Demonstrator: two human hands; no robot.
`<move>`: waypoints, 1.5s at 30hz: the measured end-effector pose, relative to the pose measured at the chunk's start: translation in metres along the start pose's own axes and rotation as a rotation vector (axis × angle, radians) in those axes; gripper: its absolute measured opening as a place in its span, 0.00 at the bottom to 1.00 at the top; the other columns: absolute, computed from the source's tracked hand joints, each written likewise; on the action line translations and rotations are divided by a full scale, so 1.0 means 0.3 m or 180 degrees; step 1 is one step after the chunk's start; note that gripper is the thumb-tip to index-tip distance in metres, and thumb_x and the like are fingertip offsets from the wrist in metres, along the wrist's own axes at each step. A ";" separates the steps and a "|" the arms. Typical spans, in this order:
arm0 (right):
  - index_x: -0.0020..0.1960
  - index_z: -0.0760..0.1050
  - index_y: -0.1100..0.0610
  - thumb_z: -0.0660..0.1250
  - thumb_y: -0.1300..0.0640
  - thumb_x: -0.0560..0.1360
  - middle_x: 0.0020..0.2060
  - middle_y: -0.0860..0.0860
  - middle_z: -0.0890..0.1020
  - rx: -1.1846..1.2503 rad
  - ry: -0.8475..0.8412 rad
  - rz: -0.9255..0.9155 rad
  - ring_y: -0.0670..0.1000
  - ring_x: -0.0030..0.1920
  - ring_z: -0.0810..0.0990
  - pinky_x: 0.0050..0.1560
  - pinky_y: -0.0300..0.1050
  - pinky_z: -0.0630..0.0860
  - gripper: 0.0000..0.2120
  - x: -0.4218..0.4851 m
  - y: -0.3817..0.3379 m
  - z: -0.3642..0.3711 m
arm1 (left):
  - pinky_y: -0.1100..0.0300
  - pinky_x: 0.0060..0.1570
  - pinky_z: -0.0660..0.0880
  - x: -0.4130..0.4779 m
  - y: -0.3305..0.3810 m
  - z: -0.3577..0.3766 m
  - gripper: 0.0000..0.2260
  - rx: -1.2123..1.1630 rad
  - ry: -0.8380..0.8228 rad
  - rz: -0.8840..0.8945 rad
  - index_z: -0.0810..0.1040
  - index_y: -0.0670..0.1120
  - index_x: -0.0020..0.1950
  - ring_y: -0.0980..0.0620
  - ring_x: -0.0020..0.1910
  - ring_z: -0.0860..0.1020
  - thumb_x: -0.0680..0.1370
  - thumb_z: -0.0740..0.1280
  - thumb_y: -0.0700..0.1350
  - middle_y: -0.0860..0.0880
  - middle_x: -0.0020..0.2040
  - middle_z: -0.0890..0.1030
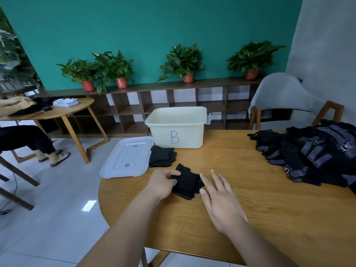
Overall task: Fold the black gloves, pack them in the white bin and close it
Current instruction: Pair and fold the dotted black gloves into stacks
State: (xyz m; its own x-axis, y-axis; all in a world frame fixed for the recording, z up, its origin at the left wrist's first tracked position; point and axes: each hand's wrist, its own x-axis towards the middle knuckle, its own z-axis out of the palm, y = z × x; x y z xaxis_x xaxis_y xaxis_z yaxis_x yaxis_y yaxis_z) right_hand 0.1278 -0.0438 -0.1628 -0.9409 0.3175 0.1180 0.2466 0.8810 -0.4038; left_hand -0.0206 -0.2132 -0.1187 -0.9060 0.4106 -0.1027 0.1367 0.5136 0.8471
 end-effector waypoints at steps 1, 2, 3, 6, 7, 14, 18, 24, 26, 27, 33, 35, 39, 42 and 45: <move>0.84 0.42 0.36 0.36 0.34 0.84 0.84 0.43 0.41 -0.0005 -0.0014 0.0010 0.50 0.84 0.40 0.82 0.57 0.53 0.29 0.000 -0.001 -0.001 | 0.64 0.57 0.76 0.005 -0.002 -0.001 0.15 -0.0044 0.0099 0.0114 0.85 0.54 0.62 0.56 0.59 0.81 0.84 0.67 0.36 0.54 0.61 0.83; 0.84 0.42 0.36 0.36 0.34 0.84 0.84 0.43 0.41 -0.0010 -0.0023 0.0013 0.50 0.84 0.40 0.82 0.56 0.52 0.29 0.000 -0.001 -0.001 | 0.60 0.61 0.78 0.013 -0.004 -0.001 0.14 -0.0071 0.0215 0.0251 0.85 0.55 0.60 0.56 0.61 0.80 0.83 0.68 0.37 0.55 0.61 0.83; 0.84 0.41 0.36 0.36 0.34 0.84 0.84 0.43 0.41 -0.0011 -0.0021 0.0015 0.50 0.84 0.39 0.82 0.56 0.51 0.29 -0.001 -0.001 -0.002 | 0.57 0.65 0.78 0.022 -0.005 -0.001 0.14 -0.0053 0.0329 0.0404 0.86 0.56 0.58 0.56 0.62 0.80 0.83 0.68 0.38 0.56 0.61 0.83; 0.84 0.41 0.37 0.36 0.34 0.84 0.84 0.43 0.41 -0.0012 -0.0019 0.0039 0.50 0.84 0.40 0.82 0.55 0.51 0.29 -0.001 0.001 0.000 | 0.62 0.63 0.75 0.064 0.007 -0.010 0.14 0.0220 0.0629 0.0797 0.85 0.57 0.57 0.59 0.61 0.78 0.83 0.69 0.38 0.60 0.59 0.81; 0.84 0.42 0.37 0.36 0.34 0.84 0.84 0.43 0.41 -0.0012 -0.0030 0.0050 0.50 0.84 0.40 0.82 0.55 0.51 0.29 -0.001 0.002 0.002 | 0.67 0.60 0.74 0.081 0.018 -0.018 0.14 0.0258 0.0727 0.0903 0.85 0.57 0.57 0.60 0.59 0.78 0.83 0.68 0.37 0.61 0.58 0.80; 0.84 0.43 0.38 0.36 0.34 0.84 0.84 0.44 0.44 -0.0109 -0.0124 0.0064 0.50 0.84 0.43 0.82 0.53 0.50 0.30 -0.003 -0.007 -0.003 | 0.60 0.48 0.79 0.238 0.097 -0.139 0.13 -0.0635 0.1352 0.0492 0.85 0.55 0.57 0.53 0.47 0.82 0.83 0.67 0.38 0.52 0.52 0.85; 0.84 0.45 0.38 0.35 0.34 0.83 0.84 0.43 0.46 -0.0173 -0.0152 0.0092 0.48 0.84 0.44 0.82 0.52 0.51 0.31 0.004 -0.014 -0.009 | 0.54 0.61 0.78 0.321 0.026 -0.165 0.14 -0.0409 0.0894 -0.0409 0.82 0.48 0.61 0.45 0.55 0.80 0.82 0.63 0.35 0.47 0.60 0.81; 0.84 0.47 0.38 0.24 0.29 0.74 0.84 0.42 0.48 -0.0274 -0.0089 0.0088 0.47 0.83 0.44 0.81 0.51 0.53 0.42 0.021 -0.011 0.004 | 0.58 0.53 0.76 0.345 -0.015 -0.173 0.22 -0.0108 0.1028 -0.0291 0.78 0.45 0.73 0.47 0.57 0.78 0.82 0.60 0.32 0.44 0.67 0.79; 0.84 0.47 0.38 0.19 0.28 0.71 0.84 0.42 0.48 -0.0326 -0.0063 0.0091 0.47 0.83 0.44 0.81 0.51 0.53 0.47 0.023 -0.009 0.009 | 0.58 0.56 0.75 0.352 -0.020 -0.175 0.23 0.0024 0.1112 -0.0195 0.77 0.44 0.74 0.46 0.60 0.78 0.81 0.60 0.31 0.45 0.69 0.79; 0.84 0.48 0.38 0.17 0.28 0.69 0.84 0.42 0.48 -0.0335 -0.0054 0.0104 0.47 0.83 0.44 0.81 0.50 0.53 0.49 0.023 -0.009 0.010 | 0.57 0.59 0.75 0.353 -0.022 -0.174 0.23 0.0121 0.1168 -0.0173 0.77 0.44 0.75 0.45 0.62 0.78 0.81 0.60 0.32 0.45 0.71 0.79; 0.84 0.50 0.38 0.18 0.28 0.70 0.84 0.42 0.50 -0.0335 -0.0006 0.0132 0.46 0.83 0.44 0.81 0.49 0.53 0.48 0.028 -0.012 0.013 | 0.50 0.66 0.73 0.326 -0.041 -0.124 0.19 0.1749 0.1400 0.0555 0.73 0.46 0.76 0.43 0.71 0.71 0.84 0.59 0.40 0.46 0.76 0.71; 0.84 0.51 0.38 0.16 0.28 0.70 0.84 0.42 0.51 -0.0330 -0.0005 0.0133 0.46 0.83 0.44 0.81 0.49 0.53 0.49 0.028 -0.012 0.013 | 0.51 0.71 0.69 0.314 -0.043 -0.097 0.20 0.2195 0.1211 0.0839 0.71 0.46 0.78 0.45 0.75 0.68 0.86 0.58 0.47 0.48 0.79 0.68; 0.84 0.52 0.38 0.14 0.28 0.67 0.84 0.41 0.51 -0.0355 0.0015 0.0131 0.46 0.83 0.44 0.81 0.49 0.53 0.53 0.029 -0.017 0.007 | 0.49 0.83 0.49 0.323 -0.079 -0.059 0.34 0.2702 0.0291 0.0249 0.47 0.48 0.87 0.46 0.86 0.44 0.86 0.47 0.65 0.49 0.87 0.47; 0.84 0.53 0.39 0.14 0.29 0.67 0.84 0.42 0.51 -0.0354 0.0015 0.0127 0.46 0.83 0.44 0.81 0.48 0.53 0.52 0.027 -0.021 0.003 | 0.47 0.83 0.45 0.332 -0.090 -0.051 0.38 0.2871 0.0076 0.0111 0.41 0.48 0.87 0.44 0.85 0.38 0.85 0.46 0.68 0.48 0.87 0.41; 0.84 0.53 0.39 0.22 0.29 0.73 0.84 0.42 0.52 -0.0275 0.0019 0.0102 0.46 0.83 0.44 0.81 0.48 0.52 0.45 0.020 -0.022 0.002 | 0.46 0.83 0.45 0.333 -0.074 -0.052 0.38 0.2903 0.0036 0.0077 0.40 0.47 0.87 0.43 0.85 0.39 0.84 0.46 0.69 0.47 0.87 0.40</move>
State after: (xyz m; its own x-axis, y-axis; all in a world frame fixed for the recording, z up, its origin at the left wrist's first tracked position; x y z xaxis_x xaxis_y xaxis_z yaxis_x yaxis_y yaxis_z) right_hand 0.1205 -0.0478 -0.1599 -0.9309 0.3478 0.1118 0.2959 0.8972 -0.3278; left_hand -0.1205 -0.1953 -0.1396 -0.9020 0.4240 -0.0812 0.4150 0.9034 0.1076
